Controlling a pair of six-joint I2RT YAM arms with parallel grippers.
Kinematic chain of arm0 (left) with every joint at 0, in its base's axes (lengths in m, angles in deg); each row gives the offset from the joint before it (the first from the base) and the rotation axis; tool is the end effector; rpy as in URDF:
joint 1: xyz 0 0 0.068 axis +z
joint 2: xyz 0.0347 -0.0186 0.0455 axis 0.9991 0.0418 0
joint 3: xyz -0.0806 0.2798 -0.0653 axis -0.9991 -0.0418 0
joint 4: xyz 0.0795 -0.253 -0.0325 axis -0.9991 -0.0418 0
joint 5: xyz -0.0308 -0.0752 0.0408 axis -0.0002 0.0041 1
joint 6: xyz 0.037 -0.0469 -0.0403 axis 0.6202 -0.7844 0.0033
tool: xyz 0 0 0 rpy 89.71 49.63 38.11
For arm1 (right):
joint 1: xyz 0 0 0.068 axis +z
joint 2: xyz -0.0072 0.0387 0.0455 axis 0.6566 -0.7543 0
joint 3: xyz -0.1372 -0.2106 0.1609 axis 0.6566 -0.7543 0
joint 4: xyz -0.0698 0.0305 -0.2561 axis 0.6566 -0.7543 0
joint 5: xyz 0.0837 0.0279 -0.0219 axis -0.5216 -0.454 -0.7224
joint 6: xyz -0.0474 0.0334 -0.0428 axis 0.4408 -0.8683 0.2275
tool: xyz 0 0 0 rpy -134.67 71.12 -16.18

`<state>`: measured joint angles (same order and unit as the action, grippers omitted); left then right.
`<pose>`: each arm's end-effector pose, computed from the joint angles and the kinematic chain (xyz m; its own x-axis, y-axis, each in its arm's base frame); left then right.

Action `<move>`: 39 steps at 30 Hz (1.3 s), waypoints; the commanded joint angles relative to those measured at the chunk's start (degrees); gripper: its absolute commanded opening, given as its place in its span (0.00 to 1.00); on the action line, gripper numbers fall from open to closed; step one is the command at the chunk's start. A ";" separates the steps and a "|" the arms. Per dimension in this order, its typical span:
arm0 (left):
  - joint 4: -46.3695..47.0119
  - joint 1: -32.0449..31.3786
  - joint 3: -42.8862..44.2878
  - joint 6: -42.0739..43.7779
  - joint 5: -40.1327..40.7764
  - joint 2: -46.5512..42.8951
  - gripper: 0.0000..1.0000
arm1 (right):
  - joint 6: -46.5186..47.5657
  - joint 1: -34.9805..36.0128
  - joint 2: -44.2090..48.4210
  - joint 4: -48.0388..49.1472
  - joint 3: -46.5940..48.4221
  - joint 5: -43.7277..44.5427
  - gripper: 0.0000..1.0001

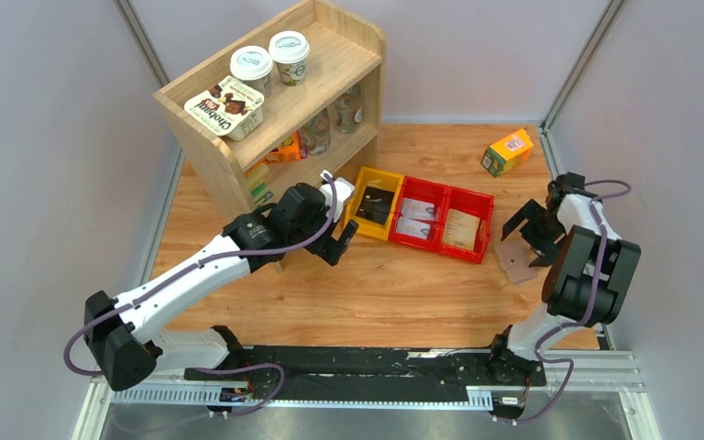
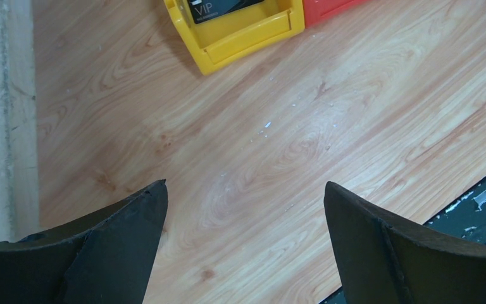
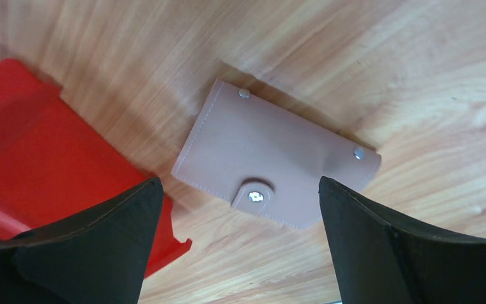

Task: Take the credit cards out of the card holder
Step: Move the card holder to the center of the board.

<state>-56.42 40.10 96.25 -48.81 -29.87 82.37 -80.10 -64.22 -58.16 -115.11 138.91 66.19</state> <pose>0.1889 -0.1968 0.3254 -0.5482 0.3858 -0.7421 0.6076 0.7934 -0.0364 0.2815 -0.1153 0.1998 -0.6644 0.7311 -0.1554 0.7142 0.6823 0.1563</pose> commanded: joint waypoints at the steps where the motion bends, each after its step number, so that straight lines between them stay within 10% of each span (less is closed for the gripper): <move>1: -0.18 -0.13 1.49 3.90 0.53 -3.03 1.00 | 4.45 2.17 -4.69 -2.19 3.09 0.73 0.95; 16: 1.40 2.24 0.25 2.32 -5.62 -6.54 1.00 | -9.33 14.73 5.76 -11.07 -12.90 4.60 0.70; 26: 2.19 3.65 -0.53 1.62 -5.71 -8.65 1.00 | -29.89 42.57 11.39 -4.95 -20.20 1.18 0.61; 39: 4.48 3.91 -2.12 0.47 -8.00 -9.79 1.00 | -28.25 64.23 0.40 9.57 3.61 8.54 0.70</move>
<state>-54.78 43.86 94.68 -47.60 -36.98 74.33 -108.88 -0.44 -58.35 -112.51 138.23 69.78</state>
